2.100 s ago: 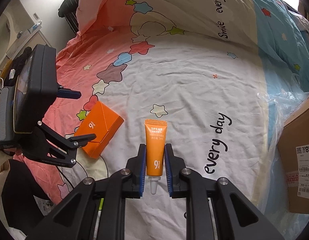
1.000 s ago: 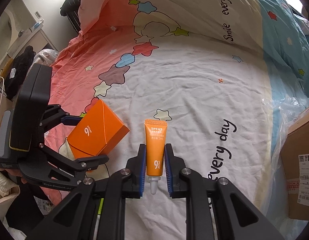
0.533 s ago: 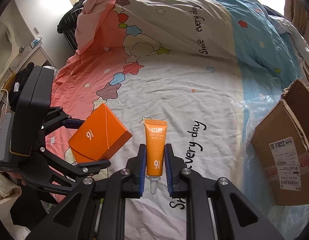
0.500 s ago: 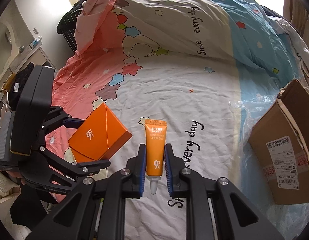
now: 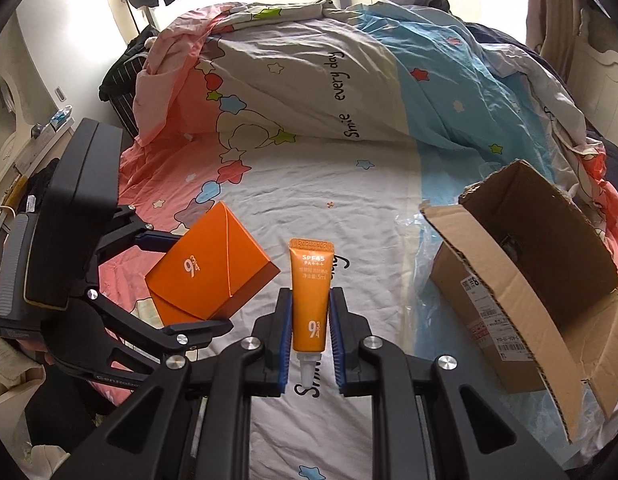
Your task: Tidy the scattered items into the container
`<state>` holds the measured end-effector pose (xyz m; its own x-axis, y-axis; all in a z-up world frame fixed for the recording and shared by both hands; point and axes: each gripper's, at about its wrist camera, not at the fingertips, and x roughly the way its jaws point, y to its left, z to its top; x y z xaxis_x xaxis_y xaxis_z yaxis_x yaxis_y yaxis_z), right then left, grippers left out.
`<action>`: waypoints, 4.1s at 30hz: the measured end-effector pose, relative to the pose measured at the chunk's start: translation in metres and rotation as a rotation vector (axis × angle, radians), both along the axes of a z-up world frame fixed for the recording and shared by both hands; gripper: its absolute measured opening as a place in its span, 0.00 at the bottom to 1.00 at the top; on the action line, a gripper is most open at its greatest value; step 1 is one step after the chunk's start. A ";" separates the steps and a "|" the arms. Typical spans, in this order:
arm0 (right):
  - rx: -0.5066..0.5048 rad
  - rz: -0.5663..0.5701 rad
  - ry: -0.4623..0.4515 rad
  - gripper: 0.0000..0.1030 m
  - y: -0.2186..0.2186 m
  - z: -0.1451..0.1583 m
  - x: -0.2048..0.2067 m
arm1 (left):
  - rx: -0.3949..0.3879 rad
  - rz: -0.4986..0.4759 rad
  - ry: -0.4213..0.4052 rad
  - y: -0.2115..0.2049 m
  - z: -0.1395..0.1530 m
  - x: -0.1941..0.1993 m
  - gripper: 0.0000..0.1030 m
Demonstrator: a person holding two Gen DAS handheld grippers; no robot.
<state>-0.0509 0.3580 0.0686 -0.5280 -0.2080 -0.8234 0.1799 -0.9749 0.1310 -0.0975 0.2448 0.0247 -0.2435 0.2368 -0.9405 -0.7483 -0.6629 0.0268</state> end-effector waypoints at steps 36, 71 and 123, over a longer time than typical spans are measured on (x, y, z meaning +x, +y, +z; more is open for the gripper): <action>0.067 -0.306 0.070 0.16 0.204 0.018 0.021 | 0.068 -0.307 0.100 0.259 0.050 -0.021 0.79; 0.046 -0.421 0.019 0.59 0.232 -0.001 0.005 | 0.026 -0.227 0.121 0.260 0.025 -0.037 1.00; 0.072 -0.140 -0.004 0.59 -0.024 -0.010 -0.001 | 0.079 0.500 -0.053 -0.066 -0.002 -0.019 1.00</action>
<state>-0.0520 0.3344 0.0590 -0.5442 -0.0731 -0.8358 0.0412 -0.9973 0.0604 -0.1160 0.1787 0.0228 -0.2979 0.1740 -0.9386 -0.3379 -0.9388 -0.0668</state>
